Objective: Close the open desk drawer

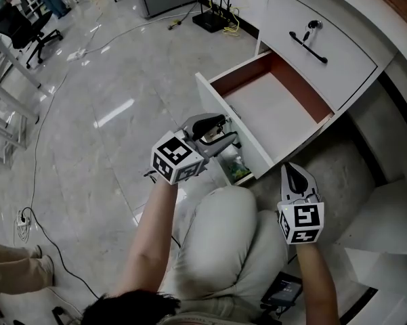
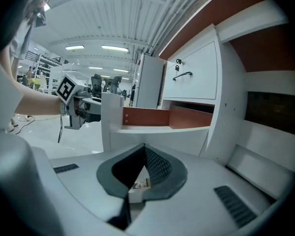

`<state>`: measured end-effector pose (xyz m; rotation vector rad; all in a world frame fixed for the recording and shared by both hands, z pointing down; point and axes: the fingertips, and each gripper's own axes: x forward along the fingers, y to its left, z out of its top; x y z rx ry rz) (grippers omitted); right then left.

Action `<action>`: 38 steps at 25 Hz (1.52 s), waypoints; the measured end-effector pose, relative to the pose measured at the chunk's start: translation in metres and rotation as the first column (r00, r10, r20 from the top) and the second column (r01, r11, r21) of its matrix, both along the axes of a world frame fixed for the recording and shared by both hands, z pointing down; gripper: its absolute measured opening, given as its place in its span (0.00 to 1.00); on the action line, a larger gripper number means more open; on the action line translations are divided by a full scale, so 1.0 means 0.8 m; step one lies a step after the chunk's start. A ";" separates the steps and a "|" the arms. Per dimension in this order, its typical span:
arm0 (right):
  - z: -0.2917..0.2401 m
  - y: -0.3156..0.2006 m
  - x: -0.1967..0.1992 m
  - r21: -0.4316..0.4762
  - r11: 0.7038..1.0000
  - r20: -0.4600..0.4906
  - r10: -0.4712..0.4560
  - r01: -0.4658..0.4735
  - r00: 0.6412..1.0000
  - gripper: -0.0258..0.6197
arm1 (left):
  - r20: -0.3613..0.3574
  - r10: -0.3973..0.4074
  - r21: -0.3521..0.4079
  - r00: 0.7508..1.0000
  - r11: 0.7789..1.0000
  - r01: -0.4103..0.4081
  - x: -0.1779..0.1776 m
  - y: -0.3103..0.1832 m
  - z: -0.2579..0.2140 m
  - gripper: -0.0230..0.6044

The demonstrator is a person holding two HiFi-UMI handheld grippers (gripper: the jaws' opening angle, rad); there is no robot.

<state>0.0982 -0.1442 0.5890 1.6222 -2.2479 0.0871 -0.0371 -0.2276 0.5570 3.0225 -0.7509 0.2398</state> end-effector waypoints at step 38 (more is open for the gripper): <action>-0.031 -0.027 0.084 -0.023 0.991 0.046 0.129 -0.128 0.991 0.06 | 0.042 -0.063 -0.090 0.997 0.994 0.067 0.122 -0.080 -0.016 0.36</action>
